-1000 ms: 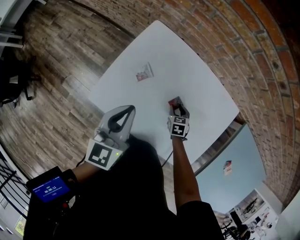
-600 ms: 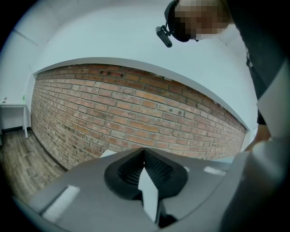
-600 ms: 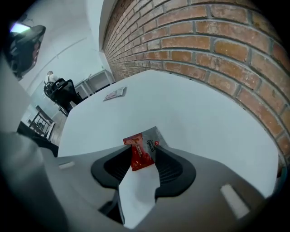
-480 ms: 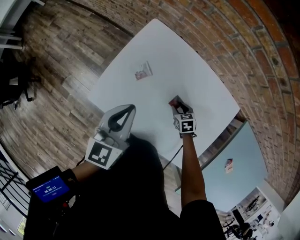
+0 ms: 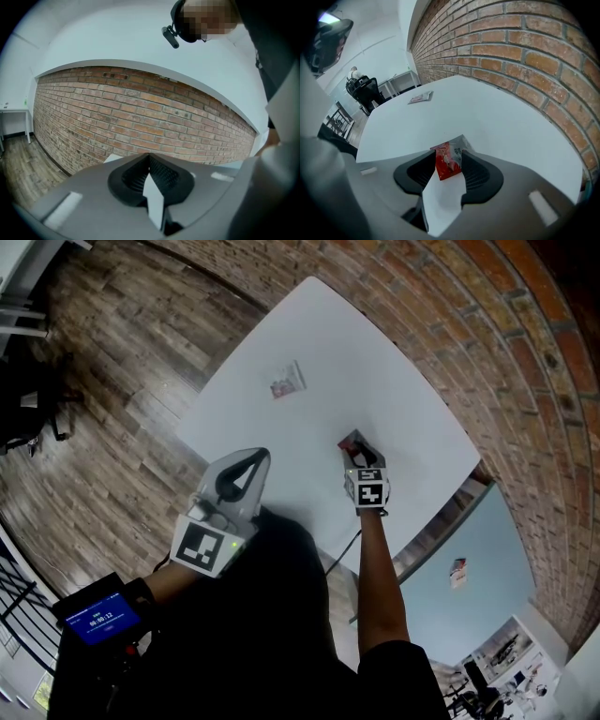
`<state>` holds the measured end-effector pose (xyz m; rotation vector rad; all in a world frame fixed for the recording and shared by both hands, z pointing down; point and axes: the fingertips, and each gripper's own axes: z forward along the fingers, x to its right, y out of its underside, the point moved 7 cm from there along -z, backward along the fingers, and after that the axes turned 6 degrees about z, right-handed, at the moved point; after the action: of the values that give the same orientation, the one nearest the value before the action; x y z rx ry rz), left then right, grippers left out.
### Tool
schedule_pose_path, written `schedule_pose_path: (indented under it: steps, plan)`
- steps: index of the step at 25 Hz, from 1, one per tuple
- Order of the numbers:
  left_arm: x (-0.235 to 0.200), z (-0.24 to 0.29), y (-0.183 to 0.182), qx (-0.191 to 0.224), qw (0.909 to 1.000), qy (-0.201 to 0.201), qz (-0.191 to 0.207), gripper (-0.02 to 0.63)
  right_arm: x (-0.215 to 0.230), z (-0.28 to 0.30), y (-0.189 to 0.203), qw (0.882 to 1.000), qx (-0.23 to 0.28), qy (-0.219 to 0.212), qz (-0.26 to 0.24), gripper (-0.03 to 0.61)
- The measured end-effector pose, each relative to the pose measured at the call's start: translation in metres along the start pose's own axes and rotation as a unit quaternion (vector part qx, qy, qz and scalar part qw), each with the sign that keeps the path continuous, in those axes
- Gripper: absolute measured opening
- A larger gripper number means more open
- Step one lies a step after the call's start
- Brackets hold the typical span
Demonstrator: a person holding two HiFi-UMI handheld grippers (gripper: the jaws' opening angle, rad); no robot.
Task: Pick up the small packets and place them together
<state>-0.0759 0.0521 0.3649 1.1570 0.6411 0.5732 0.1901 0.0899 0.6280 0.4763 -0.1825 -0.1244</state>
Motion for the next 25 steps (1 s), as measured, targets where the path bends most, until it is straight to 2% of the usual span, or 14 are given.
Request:
schedule_pose_path:
  steps: [16, 21, 25]
  plan:
    - [0.014, -0.006, 0.002, -0.001, 1.0, -0.009, 0.004, 0.0, 0.005, 0.006, -0.013, 0.998, -0.019, -0.025, -0.057, 0.184]
    - [0.019, -0.008, 0.0, 0.004, 0.9999, -0.01, 0.007, 0.0, 0.005, -0.02, -0.013, 1.0, 0.027, -0.002, -0.013, 0.186]
    - [0.028, -0.007, -0.001, 0.009, 0.9999, -0.002, 0.014, 0.0, -0.01, -0.05, -0.003, 0.996, 0.076, -0.013, 0.054, 0.178]
